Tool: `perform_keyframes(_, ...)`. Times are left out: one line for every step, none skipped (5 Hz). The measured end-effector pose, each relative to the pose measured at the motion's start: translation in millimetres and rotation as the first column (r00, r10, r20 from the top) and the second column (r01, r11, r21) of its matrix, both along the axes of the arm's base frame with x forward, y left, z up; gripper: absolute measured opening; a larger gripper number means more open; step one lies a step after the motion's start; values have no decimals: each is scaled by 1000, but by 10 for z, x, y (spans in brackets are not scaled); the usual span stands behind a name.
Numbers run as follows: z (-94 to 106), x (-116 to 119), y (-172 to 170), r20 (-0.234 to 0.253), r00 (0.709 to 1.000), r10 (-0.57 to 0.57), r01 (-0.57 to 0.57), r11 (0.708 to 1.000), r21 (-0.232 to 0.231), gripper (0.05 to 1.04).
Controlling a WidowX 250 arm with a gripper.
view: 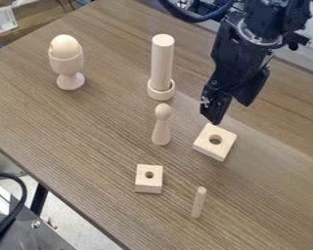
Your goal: Put the bigger block with a hole on top of the pestle
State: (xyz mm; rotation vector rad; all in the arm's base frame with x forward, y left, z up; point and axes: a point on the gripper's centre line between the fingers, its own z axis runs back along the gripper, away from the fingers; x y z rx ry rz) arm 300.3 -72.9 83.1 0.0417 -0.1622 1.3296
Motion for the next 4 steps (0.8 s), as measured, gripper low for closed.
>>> perform_keyframes(-87,-32,6,-30,1000,2,-1,1000,7,1001)
perform_keyframes(-108,53,-65,-2,999,46,-46,998,-36,1001)
perform_keyframes(-129,151,-89,37,994,102,-99,992,-74,1001)
perform_keyframes(-195,193,-96,47,989,139,-135,987,-89,1001)
